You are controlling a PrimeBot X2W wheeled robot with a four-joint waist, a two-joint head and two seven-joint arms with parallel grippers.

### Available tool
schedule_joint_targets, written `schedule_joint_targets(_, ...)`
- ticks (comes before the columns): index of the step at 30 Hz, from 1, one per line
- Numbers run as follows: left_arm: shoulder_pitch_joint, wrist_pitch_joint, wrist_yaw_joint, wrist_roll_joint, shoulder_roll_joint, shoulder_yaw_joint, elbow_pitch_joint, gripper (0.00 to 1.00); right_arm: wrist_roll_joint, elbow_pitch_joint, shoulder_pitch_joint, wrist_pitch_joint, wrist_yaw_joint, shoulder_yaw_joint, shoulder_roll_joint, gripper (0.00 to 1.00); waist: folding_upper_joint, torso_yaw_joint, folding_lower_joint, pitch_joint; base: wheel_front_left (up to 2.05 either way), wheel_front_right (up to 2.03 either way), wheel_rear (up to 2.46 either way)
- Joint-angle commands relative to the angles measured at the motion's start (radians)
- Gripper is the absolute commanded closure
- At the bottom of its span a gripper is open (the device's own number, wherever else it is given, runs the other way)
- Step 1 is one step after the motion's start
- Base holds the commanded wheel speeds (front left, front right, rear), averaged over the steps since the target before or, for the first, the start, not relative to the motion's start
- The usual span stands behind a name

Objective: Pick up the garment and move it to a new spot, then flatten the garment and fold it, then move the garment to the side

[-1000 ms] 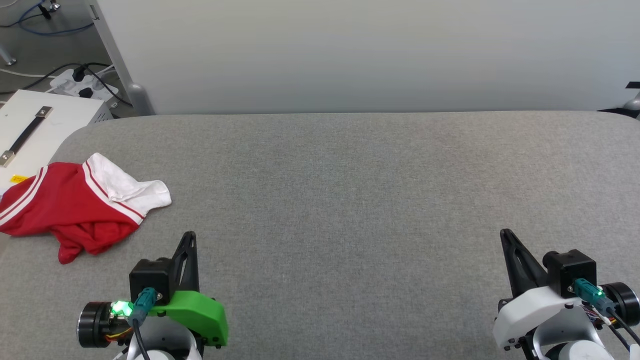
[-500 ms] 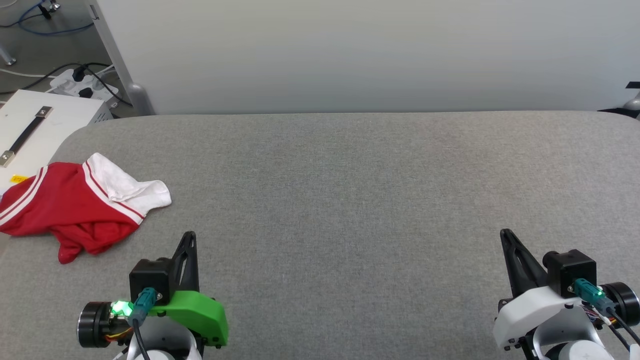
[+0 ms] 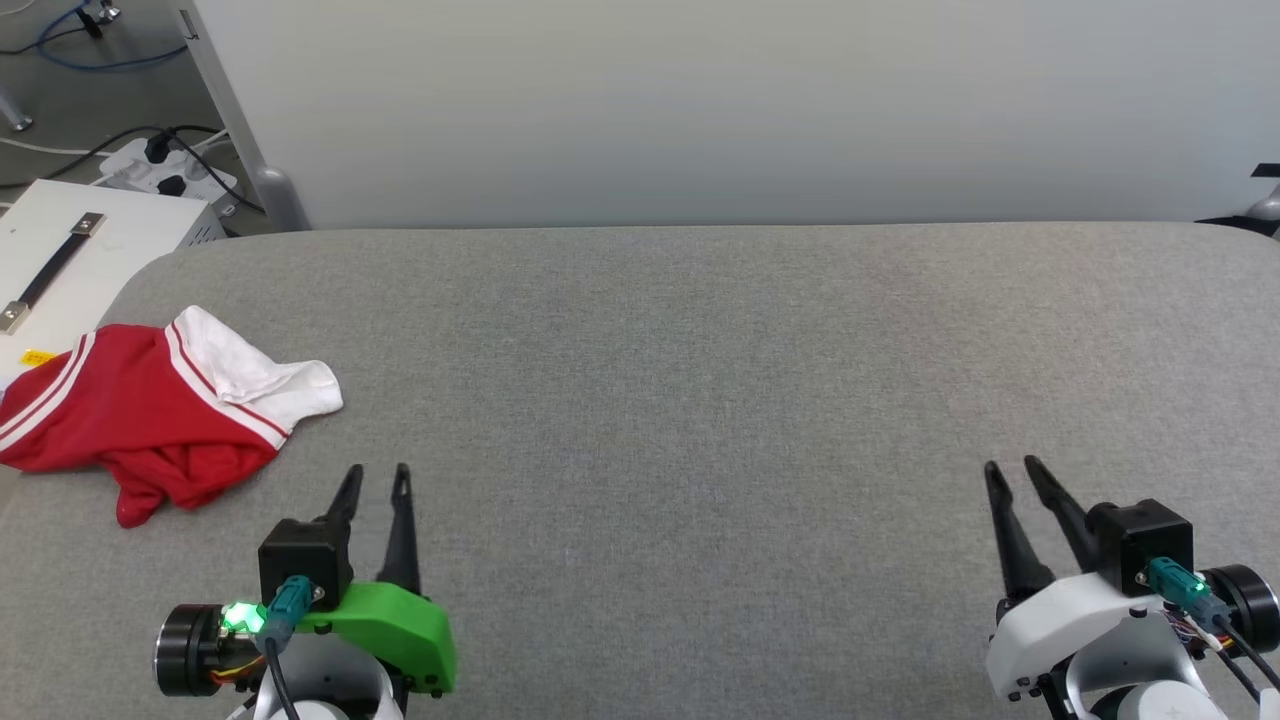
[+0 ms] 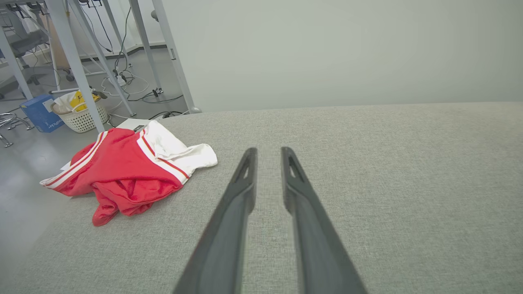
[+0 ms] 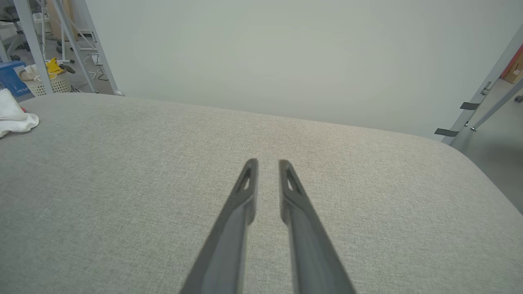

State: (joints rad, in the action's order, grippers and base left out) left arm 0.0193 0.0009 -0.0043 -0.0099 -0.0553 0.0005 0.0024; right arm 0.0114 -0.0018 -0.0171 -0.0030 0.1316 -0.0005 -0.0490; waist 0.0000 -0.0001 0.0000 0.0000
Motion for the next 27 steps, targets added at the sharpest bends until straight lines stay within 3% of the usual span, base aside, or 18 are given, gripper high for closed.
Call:
schedule_joint_targets(1, 0.000, 0.000, 0.000, 0.000, 0.000, 0.000, 0.000, 0.00, 0.000, 0.000, 0.000, 0.000, 0.000, 0.000, 0.000, 0.00, 0.0000, 0.000, 0.0000, 0.000, 0.00, 0.00, 0.00)
schedule_joint_targets(27, -0.004, -0.054, 0.025, -0.023, 0.001, -0.015, -0.012, 0.00, 0.066, -0.036, -0.009, -0.053, 0.000, -0.020, 0.000, 0.00, 0.0000, 0.001, 0.0000, 0.008, 0.00, 0.00, 0.00)
